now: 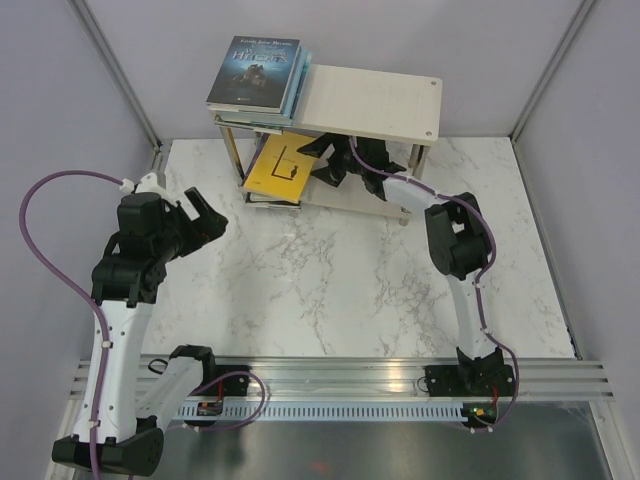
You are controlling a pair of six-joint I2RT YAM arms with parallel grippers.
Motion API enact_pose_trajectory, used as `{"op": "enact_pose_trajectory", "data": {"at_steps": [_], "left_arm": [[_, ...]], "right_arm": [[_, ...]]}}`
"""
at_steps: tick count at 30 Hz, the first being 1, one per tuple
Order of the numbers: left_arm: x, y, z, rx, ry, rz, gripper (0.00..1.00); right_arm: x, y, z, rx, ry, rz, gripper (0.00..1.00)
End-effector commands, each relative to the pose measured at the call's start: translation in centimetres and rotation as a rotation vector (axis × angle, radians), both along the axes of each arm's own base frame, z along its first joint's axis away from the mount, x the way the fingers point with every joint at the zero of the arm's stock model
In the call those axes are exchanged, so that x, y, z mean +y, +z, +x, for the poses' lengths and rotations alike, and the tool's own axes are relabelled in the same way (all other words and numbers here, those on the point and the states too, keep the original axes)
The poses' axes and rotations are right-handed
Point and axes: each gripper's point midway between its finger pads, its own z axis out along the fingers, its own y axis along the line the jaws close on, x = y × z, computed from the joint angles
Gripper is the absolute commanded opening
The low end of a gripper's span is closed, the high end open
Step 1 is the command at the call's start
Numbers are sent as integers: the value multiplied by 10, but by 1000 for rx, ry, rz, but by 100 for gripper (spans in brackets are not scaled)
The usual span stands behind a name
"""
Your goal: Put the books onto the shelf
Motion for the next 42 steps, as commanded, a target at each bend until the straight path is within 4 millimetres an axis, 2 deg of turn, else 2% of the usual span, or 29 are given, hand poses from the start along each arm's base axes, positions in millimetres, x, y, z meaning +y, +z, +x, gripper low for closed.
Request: {"op": "enact_pose_trajectory", "data": {"at_steps": [1, 3, 7, 11, 13, 14, 15, 19, 20, 21, 23, 25, 26, 30, 33, 34, 35, 36, 37, 38, 40, 42], "left_arm": [[-2, 9, 1, -23, -32, 13, 98], [-2, 7, 2, -15, -32, 14, 98], [-3, -1, 5, 11, -32, 15, 98], [-3, -2, 5, 13, -32, 15, 98], [-3, 2, 5, 3, -32, 14, 98], [-1, 0, 3, 8, -47, 38, 100], [0, 2, 2, 3, -44, 45, 100], [5, 3, 4, -3, -39, 79, 100], [5, 4, 4, -5, -38, 83, 100], [6, 4, 5, -4, -39, 93, 100], [9, 5, 6, -8, -34, 111, 100], [15, 6, 7, -9, -9, 131, 100], [17, 6, 8, -7, 0, 135, 100], [23, 0, 12, 18, 56, 135, 99], [35, -6, 16, 42, 135, 156, 96], [40, -11, 17, 55, 155, 174, 96], [39, -16, 17, 69, 152, 176, 96], [39, -19, 17, 79, 148, 178, 96], [60, -24, 17, 86, 271, 234, 94], [65, -26, 20, 80, 291, 250, 93], [67, -36, 19, 100, 302, 262, 96], [61, -35, 24, 82, 278, 232, 97]], "right_arm": [[-41, -14, -5, 19, -29, -100, 98], [-54, -23, -8, 38, -37, -121, 98], [-65, -32, -18, 52, -35, -149, 98], [-67, -29, -24, 36, -11, -155, 98], [-68, -24, -33, 27, 11, -152, 98], [-68, -10, -38, 2, 16, -144, 98], [-70, -18, -49, 18, 30, -153, 98], [-75, -14, -84, 4, 73, -164, 98], [-73, -7, -95, -11, 92, -161, 98], [-72, -18, -108, 8, 114, -177, 98], [-60, -11, -133, -13, 176, -178, 98], [-52, -21, -156, -21, 240, -212, 98], [-41, -23, -177, -25, 302, -216, 98], [-32, -31, -231, -61, 442, -286, 98], [-39, -13, -255, -167, 483, -334, 98], [-44, 5, -260, -228, 471, -348, 98], [-47, 14, -257, -313, 485, -402, 98], [-59, 5, -258, -277, 473, -500, 98], [-62, 10, -258, -316, 481, -541, 98], [-64, 22, -260, -364, 475, -562, 98], [-82, 30, -248, -443, 380, -653, 98], [-99, 51, -244, -569, 279, -686, 98]]}}
